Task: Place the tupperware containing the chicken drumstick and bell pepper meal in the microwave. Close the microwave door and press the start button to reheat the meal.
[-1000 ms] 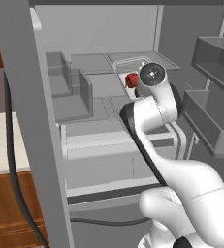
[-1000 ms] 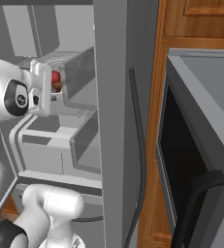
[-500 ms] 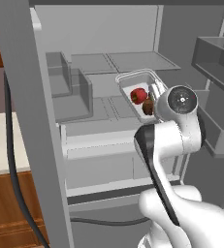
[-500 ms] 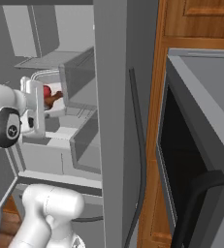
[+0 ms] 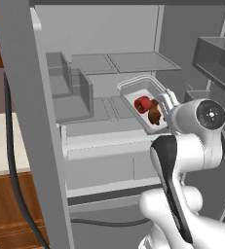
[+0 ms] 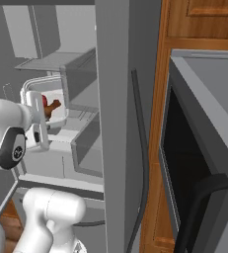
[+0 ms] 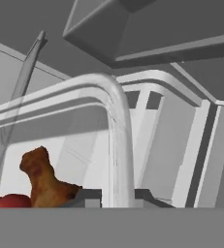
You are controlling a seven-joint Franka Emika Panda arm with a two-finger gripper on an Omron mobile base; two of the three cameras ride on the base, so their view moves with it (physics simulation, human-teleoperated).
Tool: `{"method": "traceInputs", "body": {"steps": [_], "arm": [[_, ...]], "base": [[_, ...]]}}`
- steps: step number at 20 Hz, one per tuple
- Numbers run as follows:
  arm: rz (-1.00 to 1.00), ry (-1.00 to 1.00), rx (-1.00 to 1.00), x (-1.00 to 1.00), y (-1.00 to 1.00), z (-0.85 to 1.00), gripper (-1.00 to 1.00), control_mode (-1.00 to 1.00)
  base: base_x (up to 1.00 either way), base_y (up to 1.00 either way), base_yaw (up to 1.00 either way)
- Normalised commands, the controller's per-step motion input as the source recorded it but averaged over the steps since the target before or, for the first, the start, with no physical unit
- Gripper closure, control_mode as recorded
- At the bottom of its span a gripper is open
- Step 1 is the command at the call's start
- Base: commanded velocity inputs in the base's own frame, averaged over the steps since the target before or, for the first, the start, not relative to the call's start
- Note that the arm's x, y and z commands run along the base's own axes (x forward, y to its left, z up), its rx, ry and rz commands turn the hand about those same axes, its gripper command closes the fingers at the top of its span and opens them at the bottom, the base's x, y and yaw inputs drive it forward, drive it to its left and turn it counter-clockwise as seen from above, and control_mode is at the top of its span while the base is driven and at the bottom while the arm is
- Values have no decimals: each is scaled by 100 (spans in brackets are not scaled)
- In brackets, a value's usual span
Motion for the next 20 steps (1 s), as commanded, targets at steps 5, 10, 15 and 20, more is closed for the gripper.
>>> {"method": "traceInputs", "body": {"steps": [5, 10, 15, 20], "arm": [[0, 0, 0, 0, 0, 0, 100, 100], [0, 0, 0, 0, 0, 0, 100, 100], [0, 0, 0, 0, 0, 0, 100, 100], [0, 0, 0, 0, 0, 0, 100, 100]], "base": [[-27, 4, 0], [-78, 12, 0], [-84, 36, 0], [-83, 45, -14]]}}
